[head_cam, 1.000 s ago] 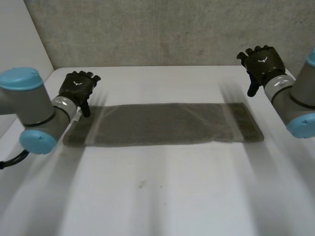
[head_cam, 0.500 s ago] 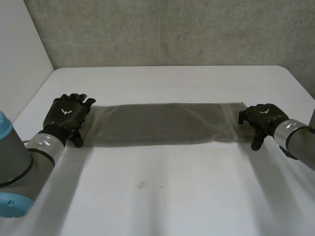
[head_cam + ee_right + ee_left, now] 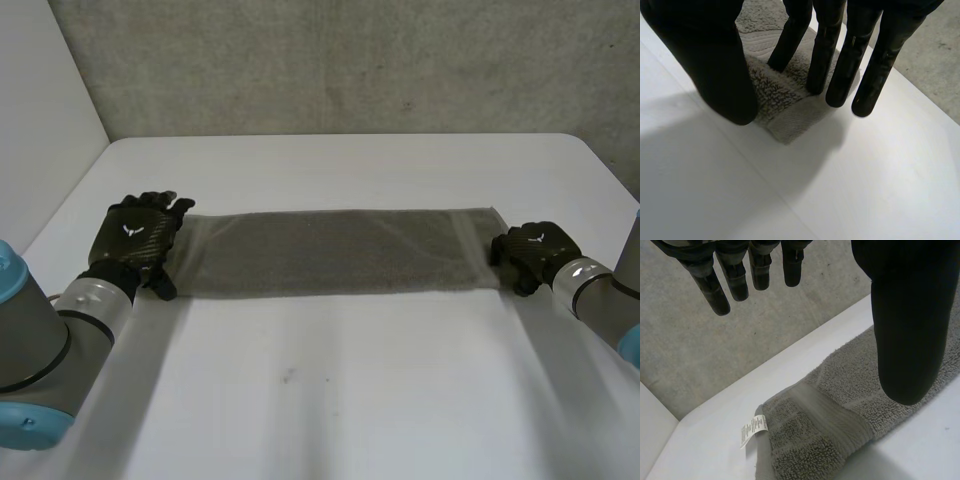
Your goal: Fold the towel.
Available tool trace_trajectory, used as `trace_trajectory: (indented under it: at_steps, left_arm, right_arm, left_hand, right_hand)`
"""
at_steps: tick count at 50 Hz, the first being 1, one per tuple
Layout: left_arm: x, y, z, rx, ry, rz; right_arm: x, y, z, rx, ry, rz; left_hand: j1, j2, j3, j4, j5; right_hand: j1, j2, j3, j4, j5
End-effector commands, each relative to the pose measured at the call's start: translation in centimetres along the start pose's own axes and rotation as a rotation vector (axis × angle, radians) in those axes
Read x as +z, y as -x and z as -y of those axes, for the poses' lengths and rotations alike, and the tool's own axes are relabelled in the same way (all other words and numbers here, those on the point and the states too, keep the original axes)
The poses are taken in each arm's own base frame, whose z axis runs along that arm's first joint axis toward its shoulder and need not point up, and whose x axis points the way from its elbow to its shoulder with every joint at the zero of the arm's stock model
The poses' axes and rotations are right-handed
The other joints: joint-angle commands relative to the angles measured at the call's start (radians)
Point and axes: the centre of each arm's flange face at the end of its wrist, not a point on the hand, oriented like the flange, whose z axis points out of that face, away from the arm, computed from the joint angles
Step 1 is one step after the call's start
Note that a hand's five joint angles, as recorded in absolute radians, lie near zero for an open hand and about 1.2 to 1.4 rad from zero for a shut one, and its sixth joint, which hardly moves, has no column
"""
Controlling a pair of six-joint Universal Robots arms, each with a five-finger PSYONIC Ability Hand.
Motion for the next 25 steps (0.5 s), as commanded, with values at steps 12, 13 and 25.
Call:
trace_trajectory:
  at_steps: [12, 13, 25]
  left_arm:
    - [-0.3, -0.2, 0.3, 0.003, -0.01, -0.002]
    - [-0.4, -0.2, 0.2, 0.003, -0.009, -0.004]
    - [-0.6, -0.1, 0.5, 0.003, -0.017, 0.001]
  right_arm:
    - [0.3, -1.2, 0.5, -0.012, -0.041, -0.05]
    - [0.2, -1.6, 0.5, -0.011, -0.041, -0.062]
    - [-1.3, -10.5, -0.4, 0.007, -0.006, -0.285]
  left_hand:
    - [0.006, 0.01, 0.009, 0.007, -0.023]
    - [0.006, 0.01, 0.009, 0.007, -0.023]
    - [0.006, 0.01, 0.009, 0.007, -0.023]
  right_hand:
    - [0.42, 0.549, 0.548, 0.548, 0.581]
    - [0.42, 0.549, 0.548, 0.548, 0.581]
    - [0.42, 0.549, 0.548, 0.548, 0.581]
